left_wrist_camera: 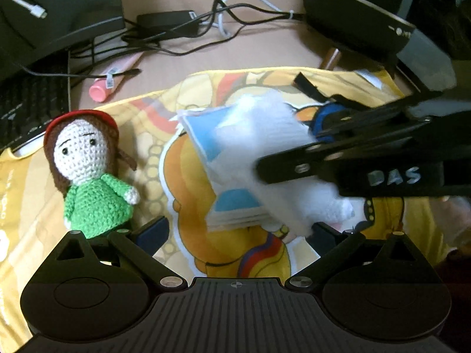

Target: Clean container

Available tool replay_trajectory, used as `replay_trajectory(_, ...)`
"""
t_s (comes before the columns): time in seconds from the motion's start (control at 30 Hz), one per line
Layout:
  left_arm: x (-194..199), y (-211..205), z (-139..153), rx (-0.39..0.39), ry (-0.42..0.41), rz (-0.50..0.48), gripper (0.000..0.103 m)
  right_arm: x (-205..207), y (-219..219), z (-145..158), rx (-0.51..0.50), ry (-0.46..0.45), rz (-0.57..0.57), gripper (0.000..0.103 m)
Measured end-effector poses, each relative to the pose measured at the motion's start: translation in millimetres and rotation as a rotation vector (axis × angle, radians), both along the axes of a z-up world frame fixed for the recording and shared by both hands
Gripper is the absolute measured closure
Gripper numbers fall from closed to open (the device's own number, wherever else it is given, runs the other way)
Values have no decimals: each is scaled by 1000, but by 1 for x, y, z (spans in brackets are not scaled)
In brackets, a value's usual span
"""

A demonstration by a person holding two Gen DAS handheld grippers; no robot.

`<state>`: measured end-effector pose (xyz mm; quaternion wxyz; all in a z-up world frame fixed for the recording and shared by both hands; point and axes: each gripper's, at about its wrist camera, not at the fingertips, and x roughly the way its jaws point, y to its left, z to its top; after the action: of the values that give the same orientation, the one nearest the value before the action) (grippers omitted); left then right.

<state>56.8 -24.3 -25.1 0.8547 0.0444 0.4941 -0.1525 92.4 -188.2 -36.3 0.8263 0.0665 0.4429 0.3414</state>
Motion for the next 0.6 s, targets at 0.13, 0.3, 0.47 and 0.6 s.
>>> replay_trajectory(0.13,6,-1,6,-84,-29,0,2,9,-29,-11,-39,33,-102,92)
replay_trajectory(0.3,30,-7,-7,-142,5,17,2,15,-46,-29,-19,90,-165,92)
replay_trajectory(0.47,48,-7,-23,-167,63,73,2,13,-52,-28,14,82,-198,92)
replay_trajectory(0.6,52,-15,-24,-111,17,77,3,17,-66,-19,26,62,-251,92)
